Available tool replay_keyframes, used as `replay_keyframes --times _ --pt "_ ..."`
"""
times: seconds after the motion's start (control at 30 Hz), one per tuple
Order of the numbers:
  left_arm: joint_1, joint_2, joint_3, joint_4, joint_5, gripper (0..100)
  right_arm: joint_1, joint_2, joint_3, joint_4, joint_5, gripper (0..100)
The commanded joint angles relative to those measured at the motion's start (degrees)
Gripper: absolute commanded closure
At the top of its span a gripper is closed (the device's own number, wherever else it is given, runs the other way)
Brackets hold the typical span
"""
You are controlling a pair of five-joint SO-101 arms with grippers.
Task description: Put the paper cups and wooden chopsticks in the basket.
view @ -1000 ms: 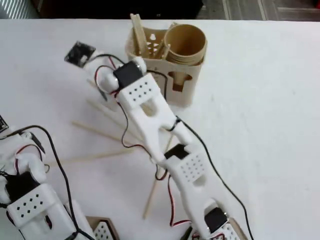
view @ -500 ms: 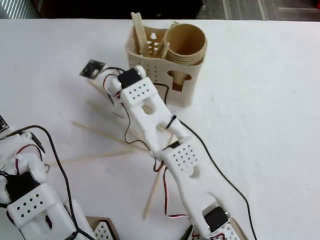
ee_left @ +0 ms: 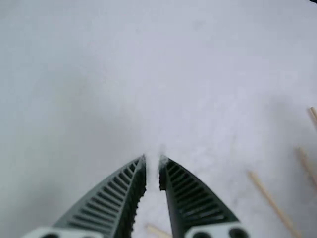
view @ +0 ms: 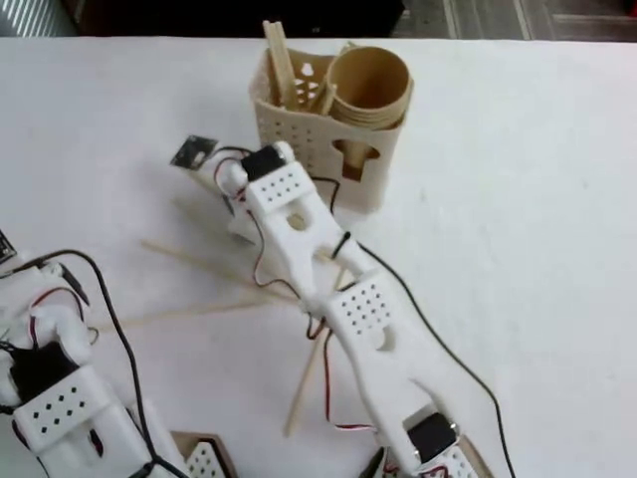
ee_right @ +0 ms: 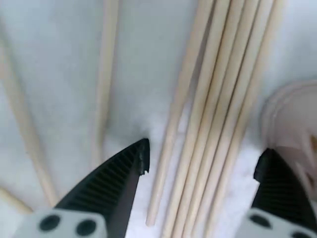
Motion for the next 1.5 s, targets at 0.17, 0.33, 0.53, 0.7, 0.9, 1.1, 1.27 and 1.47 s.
replay_keyframes --times 0.17,0.33,0.53,0.7,0.9,1.1,1.27,1.47 --pt "-0.6 -1.2 -0.4 -1.4 0.6 93 -2.2 0.7 -0.1 4.6 0.9 81.3" --pt "-0.6 -1.2 -0.4 -1.3 0.6 93 -4.0 0.9 0.3 8.4 0.9 81.3" --pt "-0.6 -1.2 -0.4 -1.3 0.6 93 -5.1 0.9 0.5 8.6 0.9 94.8" --pt "-0.6 -1.2 -0.4 -1.3 0.6 93 -5.2 0.5 0.5 8.7 0.9 97.9" --pt "-0.6 -1.2 -0.4 -1.3 0.6 93 -5.4 -0.7 5.6 9.1 5.7 97.6" --pt "-0.6 -1.2 -0.4 -1.5 0.6 93 -5.9 -5.4 6.9 8.8 5.6 83.0" --pt "-0.6 -1.2 -0.4 -1.5 0.6 93 -7.2 -6.4 6.9 6.4 3.8 79.3" --pt "-0.6 -1.2 -0.4 -1.5 0.6 93 -7.8 -6.4 6.9 1.5 3.5 79.3"
